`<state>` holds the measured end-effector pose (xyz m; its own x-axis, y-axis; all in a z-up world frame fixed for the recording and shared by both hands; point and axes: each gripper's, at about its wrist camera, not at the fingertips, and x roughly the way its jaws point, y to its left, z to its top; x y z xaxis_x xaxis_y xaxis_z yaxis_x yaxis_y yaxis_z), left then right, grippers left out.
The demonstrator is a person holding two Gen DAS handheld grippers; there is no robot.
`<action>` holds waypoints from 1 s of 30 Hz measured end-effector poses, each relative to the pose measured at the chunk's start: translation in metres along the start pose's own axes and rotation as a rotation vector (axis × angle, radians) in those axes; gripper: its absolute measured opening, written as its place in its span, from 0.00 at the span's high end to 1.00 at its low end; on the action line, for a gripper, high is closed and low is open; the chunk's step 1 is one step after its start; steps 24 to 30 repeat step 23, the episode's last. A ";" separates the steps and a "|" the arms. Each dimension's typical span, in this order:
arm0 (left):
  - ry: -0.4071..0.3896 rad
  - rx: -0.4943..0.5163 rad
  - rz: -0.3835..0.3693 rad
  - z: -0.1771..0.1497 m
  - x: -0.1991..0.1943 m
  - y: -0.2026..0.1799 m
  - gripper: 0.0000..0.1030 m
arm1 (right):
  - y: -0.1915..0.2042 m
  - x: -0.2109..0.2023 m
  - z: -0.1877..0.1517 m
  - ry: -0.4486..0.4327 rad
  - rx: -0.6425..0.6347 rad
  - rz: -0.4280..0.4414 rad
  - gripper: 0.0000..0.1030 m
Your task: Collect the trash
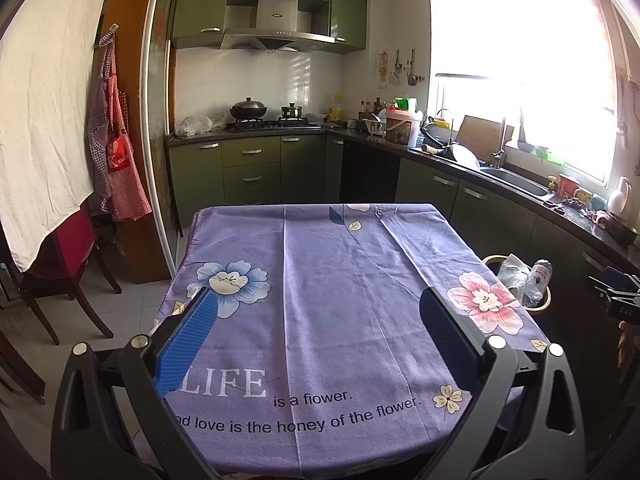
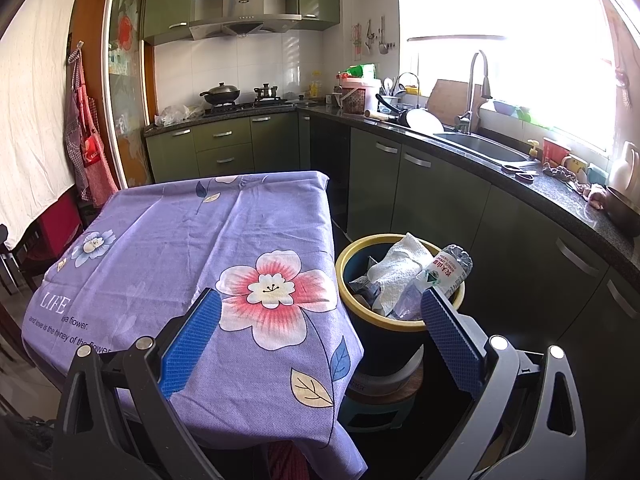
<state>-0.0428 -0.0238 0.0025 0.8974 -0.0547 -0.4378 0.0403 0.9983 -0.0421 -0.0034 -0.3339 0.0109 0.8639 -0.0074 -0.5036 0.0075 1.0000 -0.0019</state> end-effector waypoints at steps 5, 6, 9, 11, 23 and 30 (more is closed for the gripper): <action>0.000 0.003 -0.019 -0.003 0.004 -0.002 0.06 | -0.002 0.004 -0.002 0.006 0.000 0.002 0.05; 0.002 0.000 -0.023 -0.003 0.005 -0.001 0.06 | -0.002 0.004 -0.003 0.007 -0.001 0.002 0.05; 0.005 0.000 -0.018 -0.003 0.007 -0.002 0.06 | -0.002 0.005 -0.003 0.008 0.001 0.002 0.05; 0.010 0.001 -0.016 -0.003 0.009 -0.002 0.06 | -0.003 0.005 -0.003 0.008 0.000 0.002 0.05; 0.071 0.004 -0.019 -0.002 0.029 -0.005 0.06 | -0.005 0.021 -0.006 0.038 -0.005 0.006 0.05; 0.071 0.004 -0.019 -0.002 0.029 -0.005 0.06 | -0.005 0.021 -0.006 0.038 -0.005 0.006 0.05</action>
